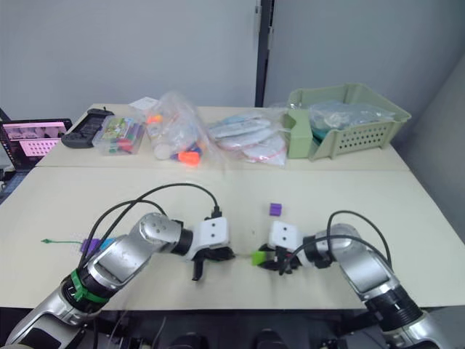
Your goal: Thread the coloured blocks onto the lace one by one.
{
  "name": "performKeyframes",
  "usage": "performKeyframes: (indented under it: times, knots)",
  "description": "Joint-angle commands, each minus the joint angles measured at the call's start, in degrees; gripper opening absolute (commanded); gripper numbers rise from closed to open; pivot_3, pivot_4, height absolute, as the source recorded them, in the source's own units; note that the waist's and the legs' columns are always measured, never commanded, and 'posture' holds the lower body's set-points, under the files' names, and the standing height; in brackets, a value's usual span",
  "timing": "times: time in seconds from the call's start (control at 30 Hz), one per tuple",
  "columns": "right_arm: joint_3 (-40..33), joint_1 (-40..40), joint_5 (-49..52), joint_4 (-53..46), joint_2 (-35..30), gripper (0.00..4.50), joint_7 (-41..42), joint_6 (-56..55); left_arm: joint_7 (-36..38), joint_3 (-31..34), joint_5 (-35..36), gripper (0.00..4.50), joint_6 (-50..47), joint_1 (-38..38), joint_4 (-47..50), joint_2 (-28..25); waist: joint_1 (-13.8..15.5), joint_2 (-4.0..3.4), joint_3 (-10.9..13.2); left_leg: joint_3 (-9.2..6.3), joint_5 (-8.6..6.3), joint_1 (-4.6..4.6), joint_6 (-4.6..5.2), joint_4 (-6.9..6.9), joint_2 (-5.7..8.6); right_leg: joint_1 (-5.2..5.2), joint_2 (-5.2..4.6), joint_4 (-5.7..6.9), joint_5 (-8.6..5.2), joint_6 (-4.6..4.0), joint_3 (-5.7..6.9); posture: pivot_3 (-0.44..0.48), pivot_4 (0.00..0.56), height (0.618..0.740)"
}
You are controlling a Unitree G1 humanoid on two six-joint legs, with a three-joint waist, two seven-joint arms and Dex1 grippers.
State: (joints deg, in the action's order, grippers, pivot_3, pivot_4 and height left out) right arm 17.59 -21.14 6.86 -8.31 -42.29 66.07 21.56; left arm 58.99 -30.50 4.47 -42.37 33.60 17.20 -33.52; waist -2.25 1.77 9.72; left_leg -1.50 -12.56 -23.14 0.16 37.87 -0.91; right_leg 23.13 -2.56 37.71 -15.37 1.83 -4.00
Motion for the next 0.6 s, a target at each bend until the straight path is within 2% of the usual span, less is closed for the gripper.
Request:
performKeyframes:
  times: [0.03,0.6]
  knots:
    - [1.7,0.3,-1.2,-0.9,0.2,1.32,-0.2,1.2,-0.3,0.0,-0.3,0.00,0.0,1.4,1.7,0.3,0.0,0.00,0.0,0.00,0.00,0.00,0.00,0.00,0.00,0.00,0.00,0.00,0.00,0.00,0.00,0.000,0.150,0.740]
    - [2.3,-0.2,-1.0,-7.0,0.9,1.32,-0.7,7.8,-1.9,-3.3,-1.5,0.00,2.1,3.5,-2.0,5.5,0.1,0.00,0.0,0.00,0.00,-0.01,0.00,0.01,0.03,0.00,-0.01,0.01,0.00,0.00,0.00,0.000,0.150,0.740]
